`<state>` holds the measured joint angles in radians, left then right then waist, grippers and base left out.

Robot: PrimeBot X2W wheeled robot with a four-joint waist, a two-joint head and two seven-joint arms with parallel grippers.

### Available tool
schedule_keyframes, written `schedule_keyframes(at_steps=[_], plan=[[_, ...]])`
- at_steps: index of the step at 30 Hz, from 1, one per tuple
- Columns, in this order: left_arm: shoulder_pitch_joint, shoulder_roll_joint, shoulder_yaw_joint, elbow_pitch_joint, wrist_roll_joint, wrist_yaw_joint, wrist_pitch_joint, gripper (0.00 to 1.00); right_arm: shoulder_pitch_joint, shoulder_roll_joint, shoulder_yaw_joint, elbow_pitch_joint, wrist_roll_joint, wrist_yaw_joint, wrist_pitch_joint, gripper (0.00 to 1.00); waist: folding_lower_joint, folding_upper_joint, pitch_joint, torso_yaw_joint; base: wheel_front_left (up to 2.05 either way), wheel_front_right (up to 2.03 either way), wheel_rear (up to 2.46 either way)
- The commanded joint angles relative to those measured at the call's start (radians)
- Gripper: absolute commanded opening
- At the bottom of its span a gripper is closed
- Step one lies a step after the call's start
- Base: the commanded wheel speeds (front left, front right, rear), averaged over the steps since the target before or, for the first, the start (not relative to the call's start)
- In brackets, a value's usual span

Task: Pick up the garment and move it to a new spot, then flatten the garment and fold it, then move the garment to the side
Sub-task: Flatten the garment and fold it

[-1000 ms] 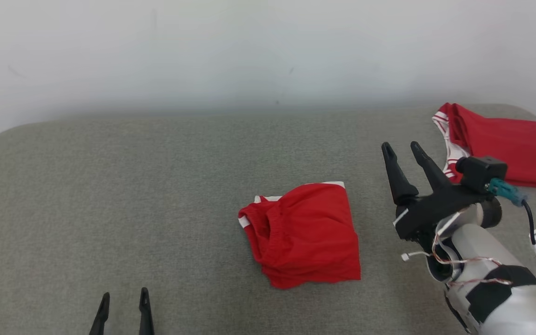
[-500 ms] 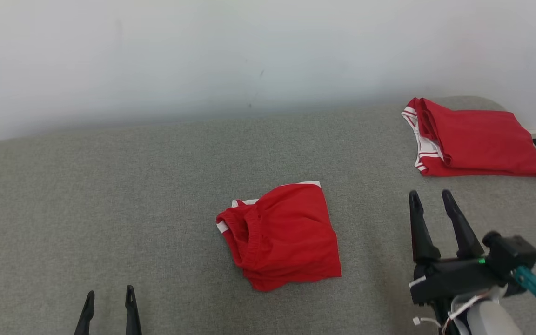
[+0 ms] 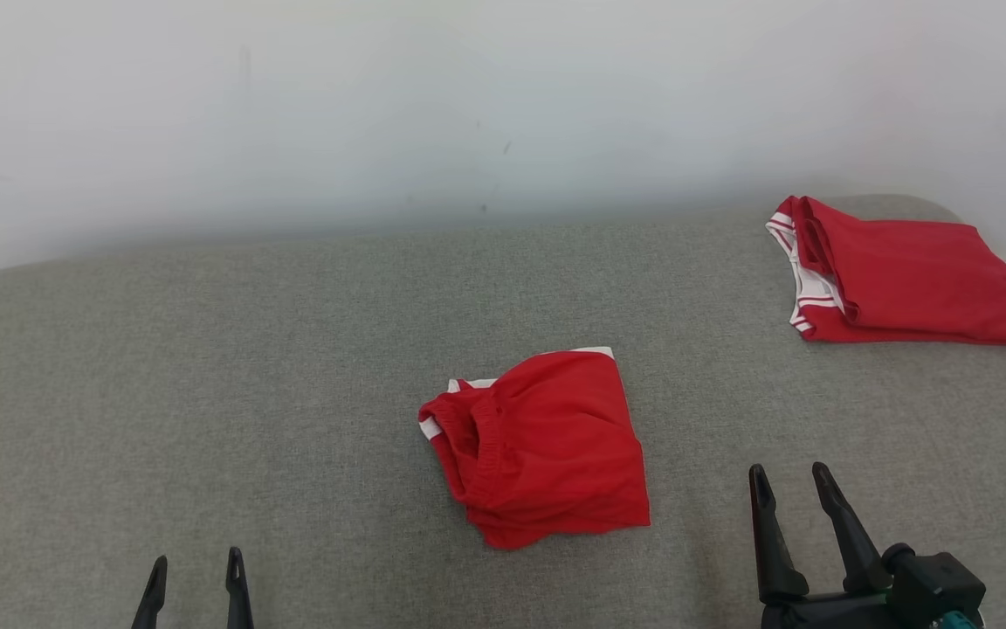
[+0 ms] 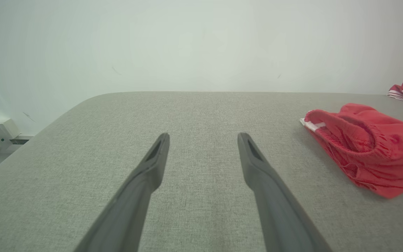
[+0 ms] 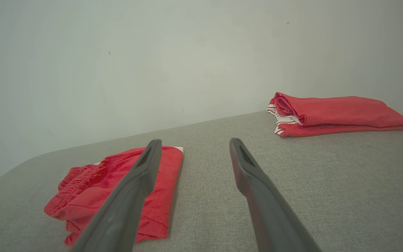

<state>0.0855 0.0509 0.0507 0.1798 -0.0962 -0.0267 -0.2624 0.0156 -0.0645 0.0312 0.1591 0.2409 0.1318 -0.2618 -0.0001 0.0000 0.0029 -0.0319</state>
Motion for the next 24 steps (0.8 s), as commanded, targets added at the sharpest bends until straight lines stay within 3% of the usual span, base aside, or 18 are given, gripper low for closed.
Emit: schedule_keyframes(at_steps=[1,9,24], plan=[[0.022,-0.001,0.011,-0.004,0.012,-0.008,-0.003,1.0,0.014,0.008,-0.001,-0.003,-0.009,-0.003,-0.004,1.0,0.0001,0.0,-0.002,0.003,0.0,0.0,0.0],[0.048,0.006,0.003,-0.03,0.065,-0.042,-0.003,1.0,0.021,0.011,0.014,0.007,-0.041,-0.003,-0.004,1.0,0.0001,0.0,-0.003,0.014,0.0,0.0,0.0],[0.056,0.0,0.008,-0.016,0.053,-0.046,-0.003,1.0,0.024,0.013,0.031,0.046,-0.077,-0.003,-0.004,1.0,0.0001,0.0,-0.006,0.026,0.0,0.0,0.0]])
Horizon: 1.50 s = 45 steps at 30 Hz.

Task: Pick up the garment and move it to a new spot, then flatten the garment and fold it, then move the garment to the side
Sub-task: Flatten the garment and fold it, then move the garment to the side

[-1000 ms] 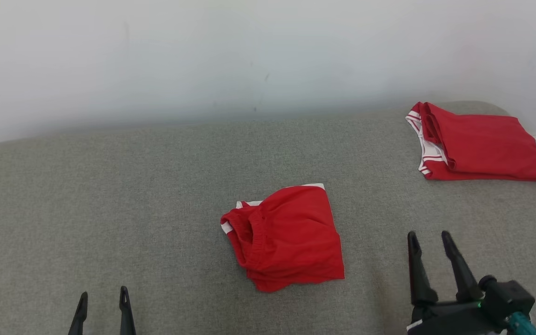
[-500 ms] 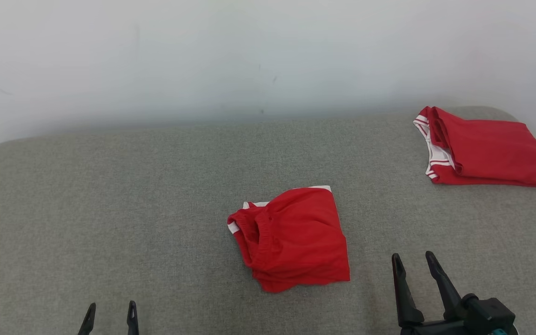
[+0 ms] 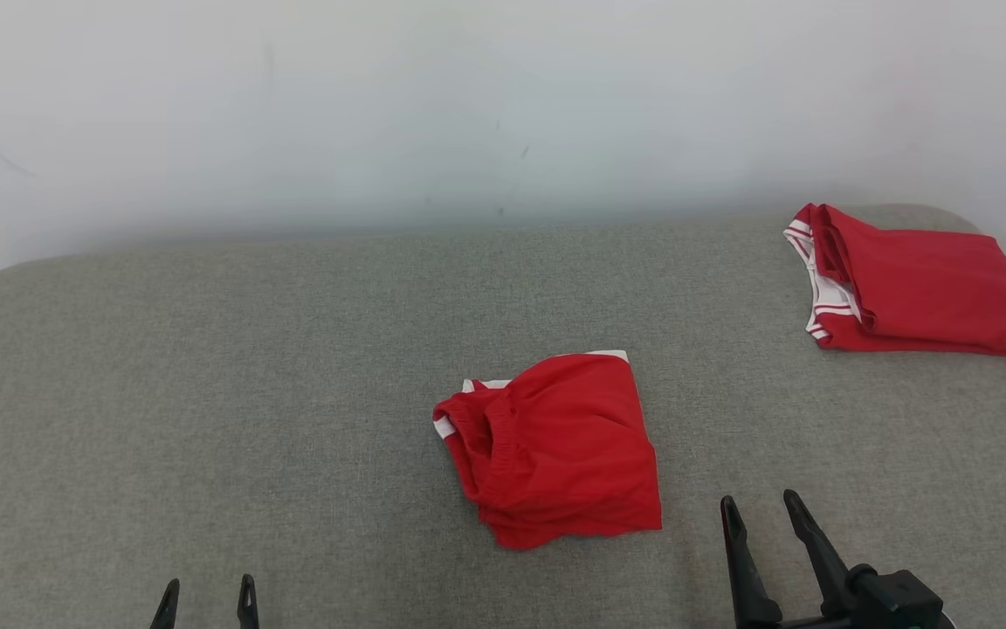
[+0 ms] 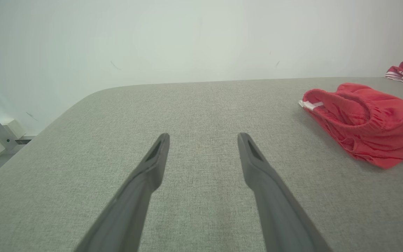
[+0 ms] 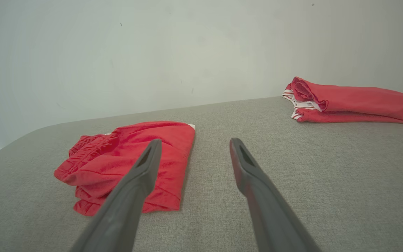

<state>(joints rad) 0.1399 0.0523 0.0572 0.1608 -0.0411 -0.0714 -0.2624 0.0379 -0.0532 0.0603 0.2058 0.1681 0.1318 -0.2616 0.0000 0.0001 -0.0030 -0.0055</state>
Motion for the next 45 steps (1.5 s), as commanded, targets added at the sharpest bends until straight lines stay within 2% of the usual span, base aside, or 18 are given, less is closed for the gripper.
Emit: schedule_keyframes(at_steps=[1,45], plan=[[0.001,-0.001,0.002,0.003,-0.003,0.0,-0.003,1.0,0.002,0.002,0.003,0.001,-0.004,-0.003,-0.004,1.0,0.0,-0.0001,0.0,-0.001,0.0,0.0,0.0],[-0.013,-0.003,0.006,0.006,-0.012,0.004,-0.003,1.0,0.009,0.004,0.001,0.006,-0.012,-0.003,-0.004,1.0,0.0,-0.0001,-0.001,0.003,0.0,0.0,0.0]])
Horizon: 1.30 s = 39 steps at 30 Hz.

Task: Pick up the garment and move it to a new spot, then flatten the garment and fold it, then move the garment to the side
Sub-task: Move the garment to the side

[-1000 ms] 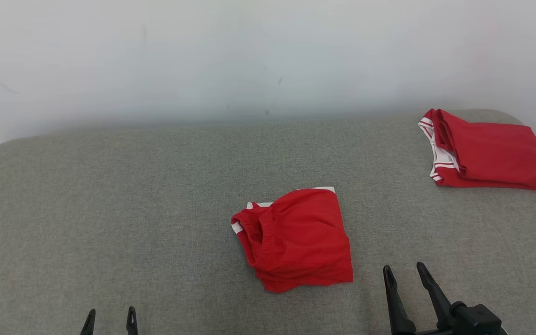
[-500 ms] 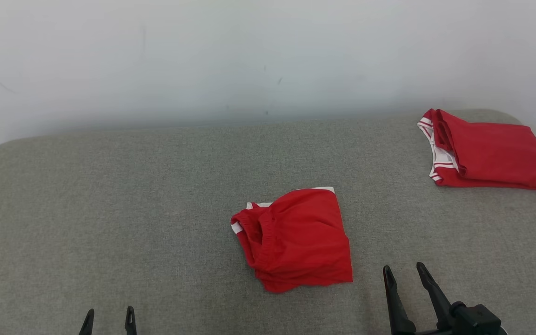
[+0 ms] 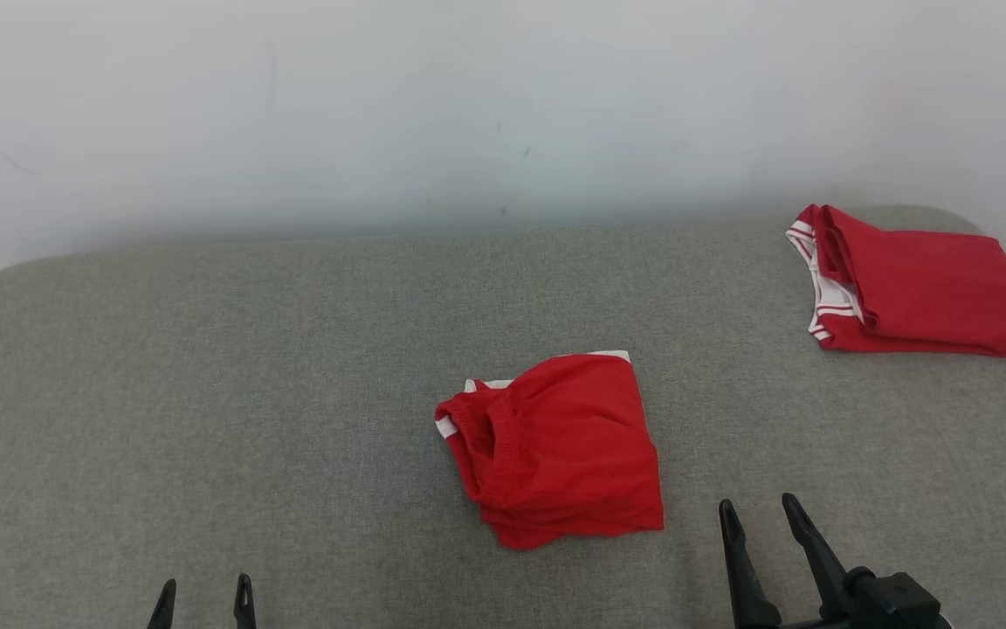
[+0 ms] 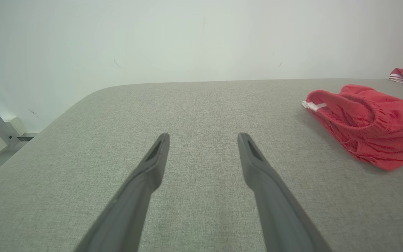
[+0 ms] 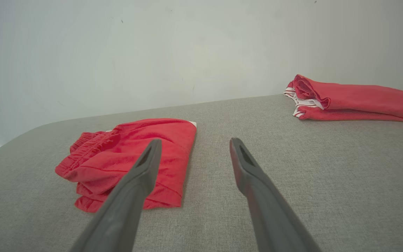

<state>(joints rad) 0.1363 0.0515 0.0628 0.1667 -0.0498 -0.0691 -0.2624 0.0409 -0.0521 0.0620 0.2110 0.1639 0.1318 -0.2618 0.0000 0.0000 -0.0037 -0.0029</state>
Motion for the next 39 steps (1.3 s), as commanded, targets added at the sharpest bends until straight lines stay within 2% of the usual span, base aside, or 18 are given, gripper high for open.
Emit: schedule_keyframes(at_steps=[1,7,14,21,22,30,35,39], plan=[[-0.009,-0.002,0.001,0.0,-0.003,0.002,-0.003,1.0,0.006,0.003,-0.001,0.001,-0.008,-0.003,-0.004,1.0,0.0,0.0,0.001,0.0,0.0,0.0,0.0],[-0.01,-0.002,0.0,0.0,-0.006,0.004,-0.003,1.0,-0.003,0.003,-0.001,-0.002,-0.011,-0.003,-0.004,1.0,0.0,0.0,0.003,0.003,0.0,0.0,0.0],[-0.016,-0.002,0.001,-0.004,-0.012,0.002,-0.003,1.0,-0.129,0.003,0.036,0.06,-0.004,-0.003,-0.004,1.0,0.0,0.0,0.019,-0.005,0.0,0.0,0.0],[-0.047,-0.002,-0.019,0.004,-0.012,-0.014,-0.003,1.0,-0.373,-0.014,0.059,0.369,-0.016,-0.003,-0.002,1.0,0.0,0.0,0.059,0.037,0.0,0.0,0.0],[-0.047,-0.002,-0.019,0.004,-0.012,-0.014,-0.003,1.0,-0.373,-0.014,0.059,0.369,-0.016,-0.003,-0.002,1.0,0.0,0.0,0.059,0.037,0.0,0.0,0.0],[-0.08,-0.001,-0.044,0.008,-0.014,-0.019,-0.003,1.0,-0.599,-0.018,0.037,0.756,0.02,-0.003,0.026,1.0,0.0,0.0,0.099,0.085,0.0,0.0,0.0],[-0.09,-0.002,-0.05,0.012,-0.025,-0.014,-0.003,1.0,-0.663,-0.009,0.034,0.912,0.058,-0.003,0.053,1.0,0.0,0.0,0.105,0.103,0.0,0.0,0.0],[-0.09,-0.002,-0.056,0.012,-0.028,-0.013,-0.003,1.0,-0.69,-0.001,0.052,0.985,0.095,-0.003,0.073,1.0,0.0,0.0,0.103,0.106,0.0,0.0,0.0]])
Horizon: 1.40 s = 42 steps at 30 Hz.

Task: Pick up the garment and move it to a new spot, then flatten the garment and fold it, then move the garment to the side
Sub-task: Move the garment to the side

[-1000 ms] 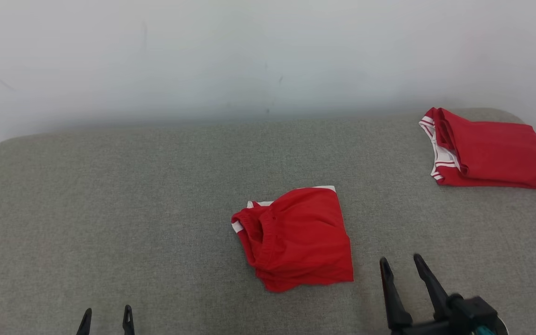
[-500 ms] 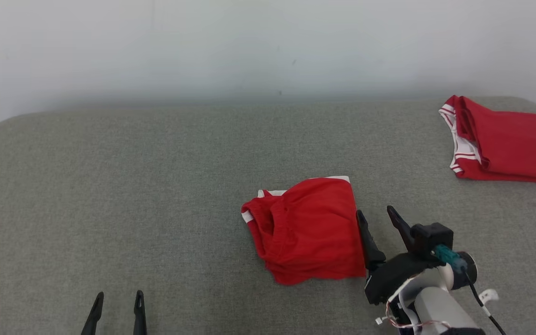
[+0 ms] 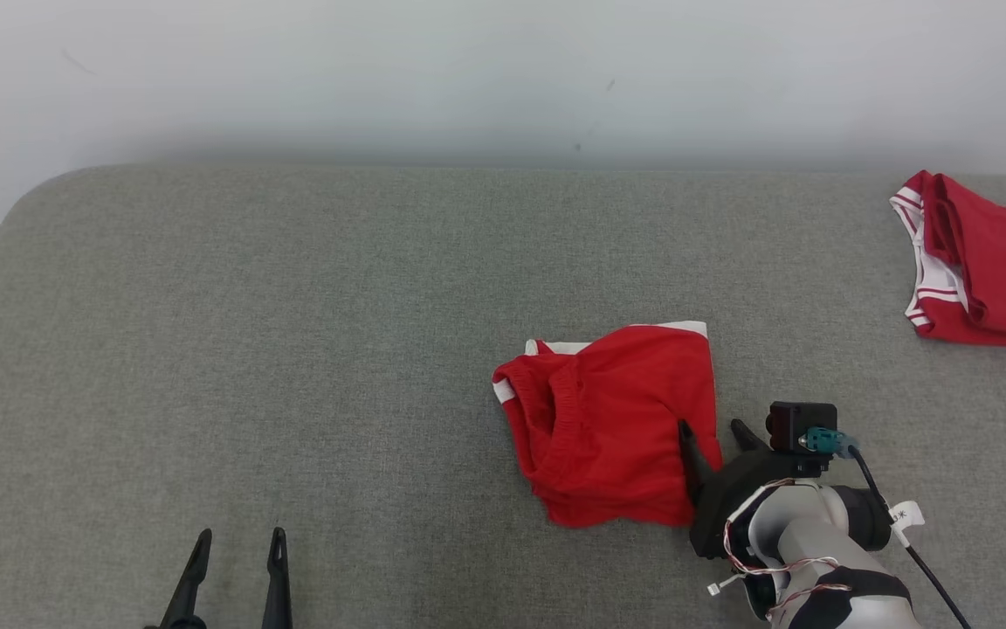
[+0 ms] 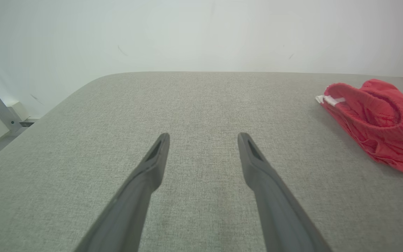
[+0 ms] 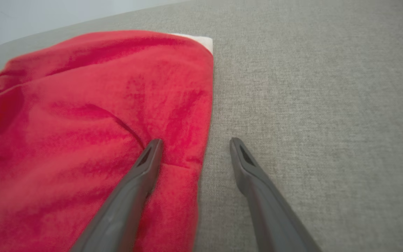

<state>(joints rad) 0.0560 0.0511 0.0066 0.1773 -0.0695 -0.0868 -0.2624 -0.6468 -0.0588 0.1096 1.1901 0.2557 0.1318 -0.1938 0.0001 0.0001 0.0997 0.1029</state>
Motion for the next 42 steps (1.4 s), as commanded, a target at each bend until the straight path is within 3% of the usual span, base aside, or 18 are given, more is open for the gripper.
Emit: schedule_keyframes(at_steps=[1,4,5,6,7,8,14,27,42], plan=[[-0.012,-0.001,-0.002,0.003,-0.01,0.005,-0.003,1.0,-0.005,0.007,0.011,0.021,0.012,-0.003,0.014,1.0,-0.0001,-0.0001,-0.002,0.002,0.0,0.0,0.0],[-0.019,-0.001,-0.012,0.006,-0.016,0.006,-0.003,1.0,-0.006,0.011,0.015,0.053,0.056,-0.003,0.049,1.0,-0.0001,-0.0001,-0.007,0.013,0.0,0.0,0.0],[-0.02,-0.001,-0.015,0.006,-0.016,0.006,-0.003,1.0,-0.005,0.012,0.018,0.056,0.073,-0.003,0.063,0.87,-0.0001,-0.0001,-0.008,0.016,0.0,0.0,0.0],[-0.02,-0.001,-0.018,0.006,-0.015,0.006,-0.003,1.0,-0.003,0.012,0.027,0.058,0.089,-0.003,0.071,0.42,-0.0001,-0.0001,-0.009,0.019,0.0,0.0,0.0],[-0.018,-0.001,-0.019,0.007,-0.016,0.007,-0.003,1.0,-0.002,0.013,0.038,0.057,0.103,-0.003,0.077,0.08,-0.0001,-0.0001,-0.01,0.022,0.0,0.0,0.0],[-0.018,-0.001,-0.02,0.008,-0.017,0.007,-0.003,1.0,0.0,0.014,0.051,0.055,0.116,-0.003,0.084,0.0,-0.0001,-0.0001,-0.01,0.024,0.0,0.0,0.0],[-0.005,-0.001,-0.014,0.005,-0.022,0.011,-0.003,1.0,-0.026,0.0,0.101,0.036,0.165,-0.003,0.06,0.0,-0.0001,-0.0001,-0.011,0.019,0.0,0.0,0.0],[-0.038,-0.001,-0.014,-0.031,-0.037,0.011,-0.003,1.0,-0.185,-0.149,0.235,-0.028,0.158,-0.003,-0.002,0.0,-0.0001,-0.0001,0.045,-0.013,0.0,0.0,0.0],[-0.201,-0.001,-0.037,-0.172,-0.003,-0.026,-0.003,1.0,-0.506,-0.427,0.367,-0.061,0.131,-0.003,0.045,0.0,-0.0001,-0.0001,0.327,-0.075,0.0,0.0,0.0]])
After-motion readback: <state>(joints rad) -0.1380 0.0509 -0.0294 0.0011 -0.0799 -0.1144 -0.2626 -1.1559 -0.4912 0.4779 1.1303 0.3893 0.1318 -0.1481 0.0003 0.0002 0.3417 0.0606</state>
